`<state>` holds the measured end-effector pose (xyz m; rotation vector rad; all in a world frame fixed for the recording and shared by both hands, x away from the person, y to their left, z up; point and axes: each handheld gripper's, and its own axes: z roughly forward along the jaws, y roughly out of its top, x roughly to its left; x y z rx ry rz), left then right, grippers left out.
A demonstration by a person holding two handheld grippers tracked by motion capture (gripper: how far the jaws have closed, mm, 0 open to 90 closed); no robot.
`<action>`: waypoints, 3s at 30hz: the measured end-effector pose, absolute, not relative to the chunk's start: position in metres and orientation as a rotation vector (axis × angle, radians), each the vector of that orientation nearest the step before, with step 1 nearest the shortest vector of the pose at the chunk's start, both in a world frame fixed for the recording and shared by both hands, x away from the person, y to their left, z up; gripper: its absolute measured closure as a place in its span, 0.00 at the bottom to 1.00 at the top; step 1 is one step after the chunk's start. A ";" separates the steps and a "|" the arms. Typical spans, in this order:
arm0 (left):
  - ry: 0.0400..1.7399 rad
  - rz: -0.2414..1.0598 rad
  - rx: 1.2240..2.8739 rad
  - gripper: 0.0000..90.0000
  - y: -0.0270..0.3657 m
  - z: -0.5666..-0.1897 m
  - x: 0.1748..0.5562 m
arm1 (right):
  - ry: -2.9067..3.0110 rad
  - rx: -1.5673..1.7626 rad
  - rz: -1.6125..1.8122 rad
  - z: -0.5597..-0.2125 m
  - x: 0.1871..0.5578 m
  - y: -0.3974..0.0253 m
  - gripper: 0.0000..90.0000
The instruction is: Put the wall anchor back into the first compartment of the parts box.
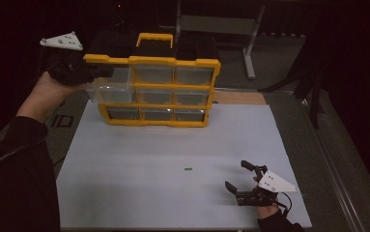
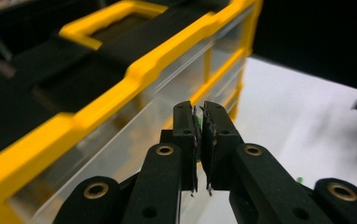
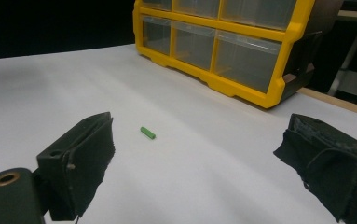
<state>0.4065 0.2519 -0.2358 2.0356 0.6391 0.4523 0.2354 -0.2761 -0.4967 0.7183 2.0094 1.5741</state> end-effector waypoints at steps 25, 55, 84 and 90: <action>0.741 0.389 2.072 0.16 0.229 -0.240 0.407 | 2.004 0.728 1.574 -0.497 0.236 -0.277 0.09; 0.415 0.148 2.143 0.01 0.139 -0.300 0.366 | 2.006 0.728 1.573 -0.497 0.235 -0.277 0.09; 0.294 -0.049 2.194 0.02 0.061 -0.398 0.351 | 2.011 0.726 1.574 -0.497 0.235 -0.277 0.09; 0.296 -0.060 2.193 0.05 0.054 -0.417 0.348 | 2.011 0.728 1.575 -0.497 0.235 -0.277 0.09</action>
